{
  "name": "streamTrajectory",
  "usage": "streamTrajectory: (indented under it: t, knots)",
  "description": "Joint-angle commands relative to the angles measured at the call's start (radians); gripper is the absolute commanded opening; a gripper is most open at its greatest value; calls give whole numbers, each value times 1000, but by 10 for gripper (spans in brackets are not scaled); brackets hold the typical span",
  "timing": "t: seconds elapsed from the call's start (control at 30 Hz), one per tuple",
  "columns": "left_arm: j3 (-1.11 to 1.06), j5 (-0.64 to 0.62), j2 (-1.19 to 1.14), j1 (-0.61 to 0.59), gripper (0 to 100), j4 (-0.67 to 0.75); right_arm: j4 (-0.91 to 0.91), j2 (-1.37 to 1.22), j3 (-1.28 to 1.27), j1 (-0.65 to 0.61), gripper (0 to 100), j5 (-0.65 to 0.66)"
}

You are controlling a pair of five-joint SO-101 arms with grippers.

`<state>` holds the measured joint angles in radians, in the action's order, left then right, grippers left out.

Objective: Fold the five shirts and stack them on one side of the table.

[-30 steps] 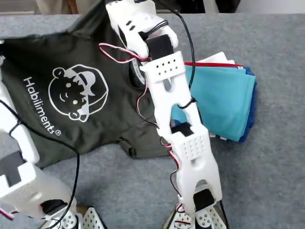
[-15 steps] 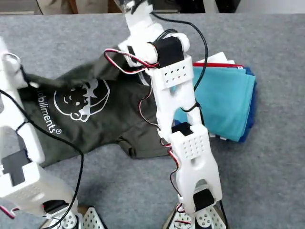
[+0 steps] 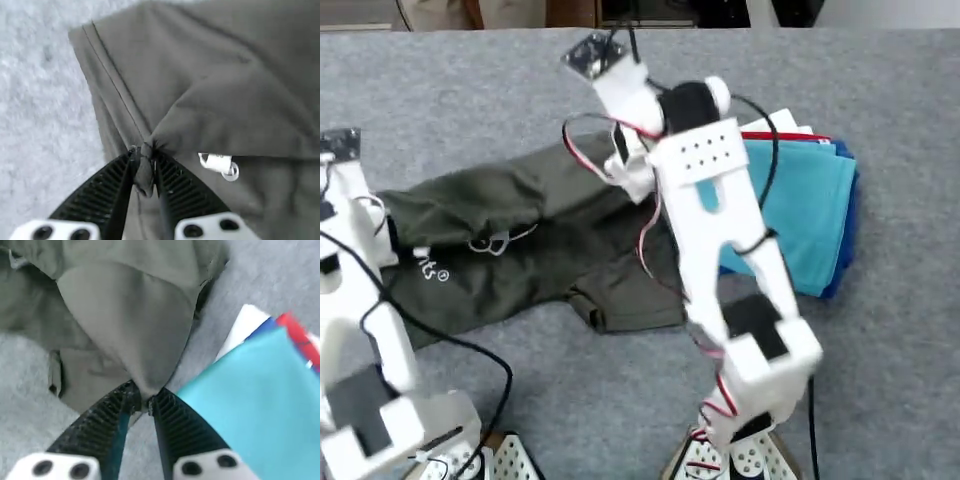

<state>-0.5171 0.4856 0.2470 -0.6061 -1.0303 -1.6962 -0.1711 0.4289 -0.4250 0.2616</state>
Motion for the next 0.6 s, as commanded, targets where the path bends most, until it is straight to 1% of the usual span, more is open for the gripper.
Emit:
streamTrajectory:
  t: [0.0, 0.07, 0.17, 0.37, 0.43, 0.57]
  knots:
    - [-20, 12, 223, -37, 19, -38, 57, 188, -162, 16, 2, 9]
    - [-44, 17, 291, -52, 19, -14, 46, 239, -222, 24, 2, 11]
    - [-66, 77, 340, -121, 19, 29, 29, 285, -363, 36, 2, 34]
    - [-193, 155, 308, -118, 19, 48, 192, 357, -644, 39, 2, 32]
    - [-241, 157, 283, -115, 19, 104, 222, 377, -707, 36, 2, 32]
    - [-344, 157, 209, -104, 19, 279, 250, 394, -777, 41, 2, 32]
